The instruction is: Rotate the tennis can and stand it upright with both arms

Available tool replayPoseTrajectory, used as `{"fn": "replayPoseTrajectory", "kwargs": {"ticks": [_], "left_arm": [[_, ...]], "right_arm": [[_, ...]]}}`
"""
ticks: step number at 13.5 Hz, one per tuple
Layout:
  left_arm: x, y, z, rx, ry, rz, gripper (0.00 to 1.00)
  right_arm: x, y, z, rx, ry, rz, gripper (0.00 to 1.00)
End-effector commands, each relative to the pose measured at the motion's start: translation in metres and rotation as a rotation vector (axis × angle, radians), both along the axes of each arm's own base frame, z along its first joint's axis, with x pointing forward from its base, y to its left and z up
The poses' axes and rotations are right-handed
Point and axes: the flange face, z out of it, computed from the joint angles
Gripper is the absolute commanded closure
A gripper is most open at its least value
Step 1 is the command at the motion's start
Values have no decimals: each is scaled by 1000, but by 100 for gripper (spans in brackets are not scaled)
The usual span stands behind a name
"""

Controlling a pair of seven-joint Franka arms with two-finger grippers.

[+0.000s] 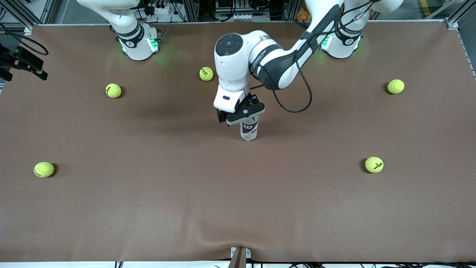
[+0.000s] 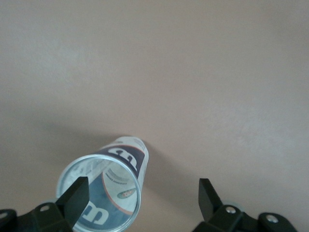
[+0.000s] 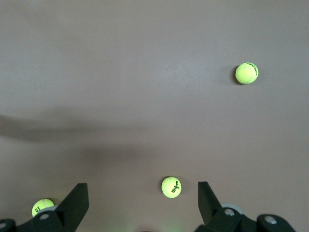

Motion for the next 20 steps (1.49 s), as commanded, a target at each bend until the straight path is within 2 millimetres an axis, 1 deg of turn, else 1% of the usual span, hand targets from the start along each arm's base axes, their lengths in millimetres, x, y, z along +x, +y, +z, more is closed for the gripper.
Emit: {"fn": "replayPoseTrajectory", "kwargs": {"ticks": [1, 2, 3, 4, 5, 6, 7, 8, 9, 10, 11, 12, 14, 15, 17, 19, 20], "left_arm": [[22, 34, 36, 17, -27, 3, 0], [26, 48, 48, 24, -3, 6, 0], [30, 64, 58, 46, 28, -18, 0], [38, 81, 72, 50, 41, -52, 0], [48, 100, 84, 35, 51, -69, 0], [60, 122, 98, 20, 56, -75, 0], [67, 144, 113, 30, 60, -100, 0], [72, 164, 123, 46, 70, -131, 0], [77, 183, 136, 44, 69, -113, 0], [84, 203, 141, 48, 75, -83, 0], [91, 223, 143, 58, 90, -67, 0], [98, 241, 145, 68, 99, -85, 0], [116, 291, 143, 92, 131, -151, 0], [125, 315, 143, 88, 138, -155, 0], [136, 353, 148, 71, 141, -160, 0], [145, 390, 148, -2, 161, -129, 0], [147, 404, 148, -8, 163, -130, 0]], "right_arm": [[3, -1, 5, -5, -8, 2, 0], [4, -1, 6, -6, -18, 2, 0], [4, -1, 5, -6, -18, 2, 0], [5, -1, 5, -6, -18, 2, 0], [5, -1, 5, -6, -18, 2, 0], [5, -1, 5, -6, -18, 2, 0], [5, -1, 5, -6, -18, 2, 0], [5, -1, 5, -6, -18, 2, 0], [5, -1, 5, -6, -18, 2, 0], [5, 0, 5, -6, -18, 3, 0], [5, 0, 5, -4, -18, 3, 0], [6, 1, 4, -4, -17, 5, 0], [6, 2, 4, -4, -17, 5, 0], [6, 3, 3, -4, -15, 6, 0], [5, 3, 4, -4, -15, 6, 0], [5, 3, 3, -4, -12, 6, 0], [5, 3, 4, -4, -12, 5, 0]]}}
